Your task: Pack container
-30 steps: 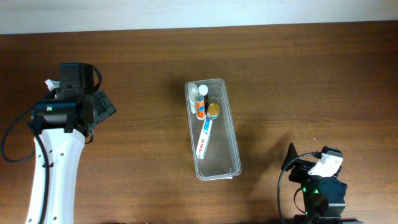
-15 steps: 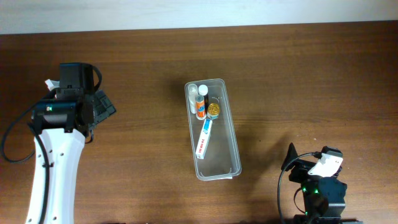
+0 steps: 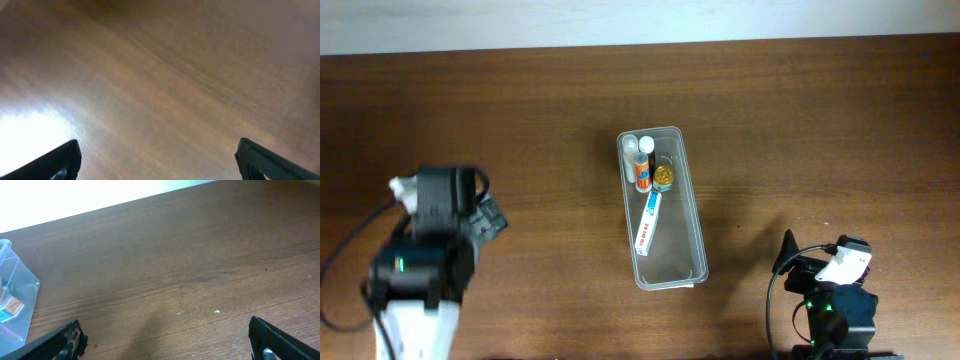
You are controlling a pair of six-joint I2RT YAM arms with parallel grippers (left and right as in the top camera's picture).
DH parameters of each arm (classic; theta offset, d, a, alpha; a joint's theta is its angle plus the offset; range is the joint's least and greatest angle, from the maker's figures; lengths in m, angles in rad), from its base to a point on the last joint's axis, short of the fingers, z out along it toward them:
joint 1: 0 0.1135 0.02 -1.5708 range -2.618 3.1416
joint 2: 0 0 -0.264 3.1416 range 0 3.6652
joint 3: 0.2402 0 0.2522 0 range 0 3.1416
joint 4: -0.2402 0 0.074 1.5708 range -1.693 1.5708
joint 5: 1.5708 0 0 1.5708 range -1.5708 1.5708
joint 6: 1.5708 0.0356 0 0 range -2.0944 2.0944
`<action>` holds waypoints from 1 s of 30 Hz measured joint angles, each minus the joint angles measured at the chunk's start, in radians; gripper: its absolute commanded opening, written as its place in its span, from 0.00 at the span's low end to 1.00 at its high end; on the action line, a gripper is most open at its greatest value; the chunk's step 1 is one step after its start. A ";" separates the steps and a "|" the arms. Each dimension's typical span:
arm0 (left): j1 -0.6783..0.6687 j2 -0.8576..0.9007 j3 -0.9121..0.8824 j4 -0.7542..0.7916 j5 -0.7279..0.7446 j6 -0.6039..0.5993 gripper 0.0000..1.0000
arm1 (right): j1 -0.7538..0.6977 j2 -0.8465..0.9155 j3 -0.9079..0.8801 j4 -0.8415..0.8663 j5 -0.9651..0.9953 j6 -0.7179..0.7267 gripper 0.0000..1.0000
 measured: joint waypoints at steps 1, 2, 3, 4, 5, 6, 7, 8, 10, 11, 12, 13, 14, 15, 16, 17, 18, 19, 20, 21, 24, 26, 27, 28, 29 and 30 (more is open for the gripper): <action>0.000 -0.046 -0.048 0.061 -0.003 0.000 0.99 | 0.000 0.000 0.000 0.000 0.000 0.000 0.98; 0.000 -0.088 -0.092 0.117 -0.005 0.000 0.99 | 0.000 0.000 0.000 0.000 0.000 0.000 0.98; 0.000 -0.132 -0.140 0.180 -0.006 0.000 0.99 | 0.000 0.000 0.000 0.002 0.000 0.000 0.98; 0.000 -0.178 -0.191 0.240 -0.009 0.003 0.99 | 0.000 0.000 0.000 0.001 0.000 0.000 0.98; 0.000 -0.221 -0.240 0.293 -0.006 0.009 0.99 | 0.000 0.000 0.000 0.002 0.000 0.000 0.98; 0.000 -0.269 -0.293 0.347 -0.002 0.018 0.99 | 0.000 0.000 0.000 0.002 0.000 0.000 0.98; 0.000 -0.319 -0.350 0.398 0.003 0.030 0.99 | 0.000 0.000 0.000 0.001 0.000 0.000 0.98; 0.000 -0.363 -0.401 0.448 0.013 0.040 0.99 | 0.000 0.000 0.000 0.002 0.000 0.000 0.99; 0.000 -0.441 -0.493 0.530 0.029 0.056 0.99 | 0.000 0.000 0.000 0.002 -0.001 0.000 0.98; 0.000 -0.480 -0.538 0.565 0.039 0.062 0.99 | 0.000 0.000 0.000 0.002 -0.001 0.000 0.98; 0.000 -0.515 -0.581 0.597 0.048 0.068 0.99 | 0.000 0.000 0.000 0.002 0.000 0.000 0.98; 0.000 -0.547 -0.623 0.627 0.060 0.072 0.99 | 0.000 0.000 0.000 0.002 0.000 0.000 0.99; 0.000 -0.576 -0.661 0.650 0.068 0.075 0.99 | 0.000 0.000 0.000 0.002 0.000 0.000 0.98; 0.000 -0.603 -0.700 0.676 0.077 0.078 0.99 | 0.000 0.000 0.000 0.002 0.000 0.000 0.98; 0.000 -0.630 -0.741 0.697 0.087 0.080 0.99 | 0.000 0.000 0.000 0.002 0.000 0.000 0.98; 0.000 -0.647 -0.772 0.718 0.094 0.082 0.99 | 0.000 0.000 0.000 0.002 0.000 0.000 0.98; 0.000 -0.666 -0.806 0.735 0.101 0.083 0.99 | 0.000 0.000 0.000 0.002 0.000 0.000 0.98; 0.000 -0.681 -0.838 0.756 0.107 0.085 0.99 | 0.000 0.000 0.000 0.002 0.000 0.000 0.98; 0.000 -0.695 -0.867 0.776 0.113 0.085 1.00 | 0.000 0.000 0.000 0.002 0.000 0.000 0.98; 0.000 -0.705 -0.893 0.791 0.118 0.086 0.99 | 0.000 0.000 0.000 0.002 0.000 0.000 0.98; 0.000 -0.730 -0.961 0.840 0.135 0.087 1.00 | 0.000 0.000 0.000 0.002 0.000 0.000 0.98; 0.000 -0.743 -0.988 0.854 0.144 0.087 0.99 | 0.000 0.000 0.000 0.002 0.000 0.000 0.98; 0.000 -0.751 -1.000 0.859 0.148 0.087 1.00 | 0.000 0.000 0.000 0.002 0.000 0.000 0.98; 0.000 -0.755 -1.005 0.860 0.150 0.087 0.99 | 0.000 0.000 0.000 0.002 0.000 0.000 0.98; 0.000 -0.762 -1.014 0.866 0.153 0.087 0.99 | 0.000 0.000 0.000 0.002 0.000 0.000 0.98; 0.000 -0.768 -1.019 0.872 0.156 0.088 0.99 | 0.000 0.000 0.000 0.002 0.000 0.000 0.98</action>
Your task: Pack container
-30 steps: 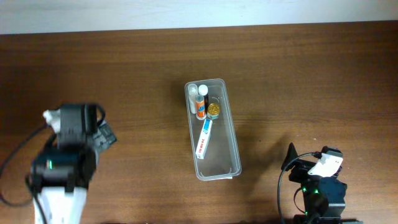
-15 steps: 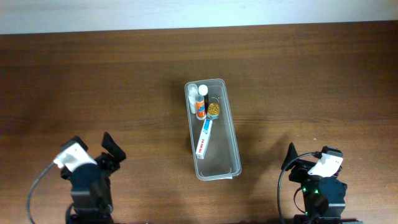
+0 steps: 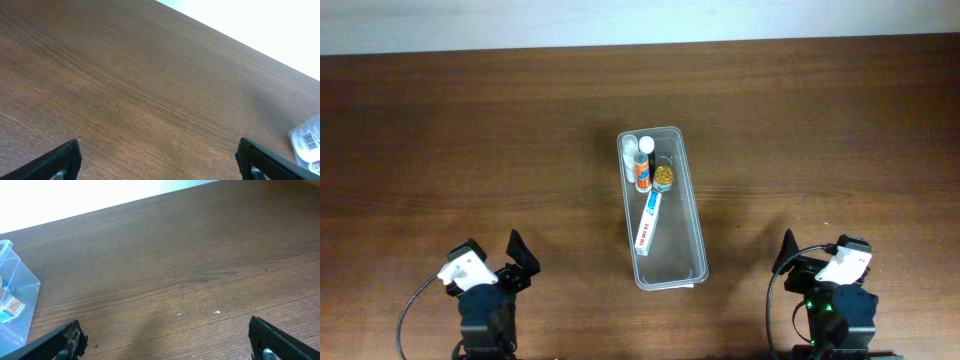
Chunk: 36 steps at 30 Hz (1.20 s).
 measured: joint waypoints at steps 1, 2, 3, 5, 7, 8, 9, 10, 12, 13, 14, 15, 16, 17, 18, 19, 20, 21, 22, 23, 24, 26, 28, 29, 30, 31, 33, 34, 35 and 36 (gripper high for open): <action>0.000 -0.005 -0.002 0.008 0.001 0.001 0.99 | 0.000 0.000 0.000 0.000 0.000 0.001 0.98; 0.000 -0.010 -0.002 0.014 0.001 0.002 0.99 | 0.000 0.000 0.000 0.000 0.000 0.000 0.98; 0.000 -0.016 -0.003 0.023 0.001 0.002 0.99 | 0.000 0.000 0.000 0.000 0.000 0.001 0.98; 0.000 -0.032 -0.008 0.048 0.001 0.002 0.99 | 0.000 0.000 0.000 0.000 0.000 0.000 0.98; 0.000 -0.056 -0.014 0.071 0.001 0.002 0.99 | 0.000 0.000 0.000 0.000 0.000 0.001 0.98; 0.000 -0.068 -0.016 0.076 0.001 0.002 0.99 | 0.000 0.000 0.000 0.000 0.000 0.000 0.98; 0.000 -0.080 -0.018 0.077 0.001 0.002 0.99 | 0.000 0.000 0.000 0.000 0.000 0.000 0.98; 0.000 -0.091 -0.019 0.077 0.001 0.002 0.99 | 0.000 0.000 0.000 0.000 0.000 0.000 0.98; 0.000 -0.104 -0.020 0.078 0.001 0.002 0.99 | 0.000 0.000 0.000 0.000 0.000 0.000 0.98; 0.000 -0.106 -0.021 0.079 0.001 0.002 0.99 | 0.000 0.000 0.000 0.000 0.000 0.001 0.99; 0.000 -0.106 -0.021 0.079 0.001 0.002 1.00 | 0.000 0.000 0.000 0.000 0.000 0.000 0.98; 0.000 -0.106 -0.022 0.079 0.001 0.002 1.00 | 0.000 0.000 0.000 0.000 0.000 0.000 0.98; 0.000 -0.106 -0.022 0.079 0.001 0.002 0.99 | 0.000 0.000 0.000 0.000 0.000 0.001 0.98; 0.000 -0.106 -0.023 0.079 0.001 0.002 0.99 | 0.000 0.000 0.000 0.000 0.000 0.001 0.98; 0.000 -0.106 -0.023 0.079 0.001 0.002 0.99 | 0.000 0.000 0.000 0.000 0.000 0.001 0.98; 0.000 -0.106 -0.023 0.079 0.001 0.002 0.99 | 0.000 0.000 0.000 0.000 0.000 0.001 0.98; 0.000 -0.106 -0.023 0.079 0.001 0.002 0.99 | 0.000 0.000 0.000 0.000 0.000 0.001 0.99; 0.000 -0.106 -0.023 0.079 0.001 0.002 0.99 | 0.000 0.000 0.000 0.000 0.000 0.001 0.98; 0.000 -0.106 -0.023 0.079 0.001 0.002 0.99 | 0.000 0.000 0.000 0.000 0.000 0.001 0.98; 0.000 -0.106 -0.023 0.079 0.001 0.002 0.99 | 0.000 0.000 0.000 0.000 0.000 0.001 0.98; 0.000 -0.106 -0.023 0.079 0.001 0.002 0.99 | 0.000 0.000 0.000 0.000 0.000 0.000 0.98; 0.000 -0.106 -0.023 0.079 0.001 0.002 0.99 | 0.000 0.000 0.000 0.000 0.000 0.000 0.98; 0.000 -0.106 -0.023 0.079 0.001 0.002 1.00 | 0.000 0.000 0.000 0.000 0.000 0.001 0.98; 0.000 -0.106 -0.023 0.079 0.001 0.002 1.00 | 0.000 0.000 0.000 0.000 0.000 0.000 0.98; 0.000 -0.106 -0.023 0.079 0.001 0.002 0.99 | 0.000 0.000 0.000 0.000 0.000 0.000 0.98; 0.000 -0.106 -0.023 0.079 0.001 0.002 1.00 | 0.000 0.000 0.000 0.000 0.000 0.000 0.98; 0.000 -0.106 -0.023 0.079 0.001 0.002 0.99 | 0.000 0.000 0.000 0.000 0.000 0.001 0.98; 0.000 -0.106 -0.023 0.079 0.001 0.002 0.99 | 0.000 0.000 0.000 0.000 0.000 0.001 0.98; 0.000 -0.106 -0.023 0.079 0.001 0.002 0.99 | 0.000 0.000 0.000 0.000 0.000 0.001 0.98; 0.000 -0.106 -0.023 0.079 0.001 0.002 0.99 | 0.000 0.000 0.000 0.000 0.000 0.000 0.98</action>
